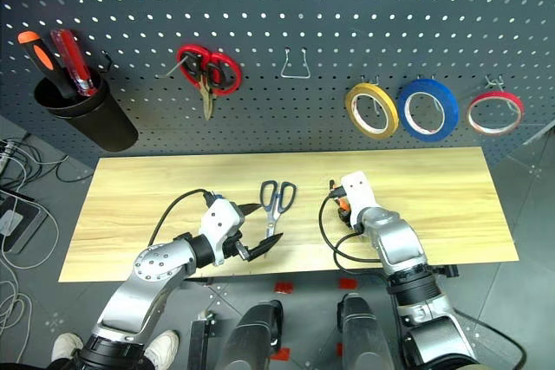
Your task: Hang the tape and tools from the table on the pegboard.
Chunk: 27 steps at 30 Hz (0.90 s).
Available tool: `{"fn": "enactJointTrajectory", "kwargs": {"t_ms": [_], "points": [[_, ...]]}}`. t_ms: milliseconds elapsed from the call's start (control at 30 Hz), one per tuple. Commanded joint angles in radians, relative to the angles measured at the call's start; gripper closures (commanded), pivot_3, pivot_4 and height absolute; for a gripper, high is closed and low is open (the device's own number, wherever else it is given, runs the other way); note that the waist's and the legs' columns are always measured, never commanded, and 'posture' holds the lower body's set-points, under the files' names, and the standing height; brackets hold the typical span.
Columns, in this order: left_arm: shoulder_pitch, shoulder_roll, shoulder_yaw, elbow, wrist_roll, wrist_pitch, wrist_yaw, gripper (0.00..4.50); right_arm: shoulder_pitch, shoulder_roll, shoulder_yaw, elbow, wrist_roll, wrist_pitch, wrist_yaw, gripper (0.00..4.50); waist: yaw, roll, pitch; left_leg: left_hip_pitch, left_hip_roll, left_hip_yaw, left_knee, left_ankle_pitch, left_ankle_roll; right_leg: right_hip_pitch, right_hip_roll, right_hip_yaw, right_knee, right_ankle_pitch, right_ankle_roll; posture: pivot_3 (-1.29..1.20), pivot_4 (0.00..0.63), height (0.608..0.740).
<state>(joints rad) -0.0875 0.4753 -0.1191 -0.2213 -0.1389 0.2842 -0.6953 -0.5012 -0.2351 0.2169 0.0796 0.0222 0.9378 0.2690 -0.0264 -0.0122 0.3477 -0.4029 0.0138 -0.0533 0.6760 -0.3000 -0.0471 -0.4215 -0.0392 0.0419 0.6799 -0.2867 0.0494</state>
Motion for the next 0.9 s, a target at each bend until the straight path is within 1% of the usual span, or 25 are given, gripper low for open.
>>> {"fn": "enactJointTrajectory", "kwargs": {"t_ms": [33,200,367,500,567,733,867,900], "points": [[0.003,-0.006,-0.002,-0.024,-0.014,-0.005,-0.001,0.00,0.016,-0.084,0.065,-0.021,-0.013,-0.056,0.110,2.36,0.001,-0.001,0.000,0.000,0.000,0.000,0.000,0.000,0.000,0.000,0.000,0.000,0.000,0.000,0.000,0.12,0.378,0.740],[0.007,-0.019,-0.016,-0.050,-0.020,0.002,-0.002,0.00,0.007,-0.173,0.086,-0.004,-0.026,-0.130,0.187,2.36,0.001,-0.001,0.001,-0.001,0.000,0.000,0.000,0.000,0.000,0.000,0.000,0.000,0.000,0.000,0.000,0.11,0.365,0.740],[0.014,-0.026,-0.032,-0.073,-0.025,0.015,-0.004,0.00,0.004,-0.199,0.078,-0.011,-0.027,-0.154,0.218,2.36,0.001,-0.001,0.001,-0.001,0.000,-0.001,0.000,0.000,0.000,0.000,0.000,-0.001,-0.001,0.000,0.000,0.10,0.345,0.740],[0.004,-0.027,-0.044,-0.059,-0.025,0.007,-0.006,0.00,0.026,-0.239,0.106,-0.038,-0.029,-0.153,0.285,2.36,0.001,-0.001,0.001,-0.002,0.000,-0.001,0.000,0.000,-0.001,-0.001,-0.001,-0.001,-0.001,0.000,0.000,0.09,0.334,0.740],[-0.011,-0.033,-0.049,-0.047,-0.024,0.002,-0.005,0.00,0.035,-0.289,0.143,-0.037,-0.049,-0.187,0.347,2.36,0.001,-0.001,0.001,-0.002,0.000,-0.001,0.000,0.000,-0.001,-0.001,-0.001,-0.001,-0.001,0.000,0.000,0.08,0.326,0.740],[-0.027,-0.046,-0.056,-0.037,-0.021,-0.003,-0.004,0.00,0.053,-0.368,0.185,-0.009,-0.082,-0.256,0.422,2.36,0.003,-0.002,0.000,-0.002,0.000,-0.001,0.002,0.001,-0.001,0.000,-0.002,-0.001,-0.001,0.000,0.000,0.08,0.323,0.740],[-0.024,-0.052,-0.062,-0.042,-0.026,-0.003,-0.008,0.00,0.065,-0.385,0.185,0.006,-0.099,-0.286,0.446,2.36,0.003,-0.002,0.000,-0.002,0.000,-0.001,0.002,0.002,-0.003,0.000,-0.002,-0.001,-0.001,0.000,0.000,0.09,0.323,0.740],[-0.022,-0.053,-0.064,-0.045,-0.028,-0.002,-0.010,0.00,0.068,-0.385,0.183,0.010,-0.103,-0.290,0.447,1.64,0.003,-0.002,0.000,-0.002,0.000,-0.001,0.002,0.002,-0.004,0.000,-0.002,-0.001,-0.001,0.000,0.000,0.09,0.323,0.740]]}}
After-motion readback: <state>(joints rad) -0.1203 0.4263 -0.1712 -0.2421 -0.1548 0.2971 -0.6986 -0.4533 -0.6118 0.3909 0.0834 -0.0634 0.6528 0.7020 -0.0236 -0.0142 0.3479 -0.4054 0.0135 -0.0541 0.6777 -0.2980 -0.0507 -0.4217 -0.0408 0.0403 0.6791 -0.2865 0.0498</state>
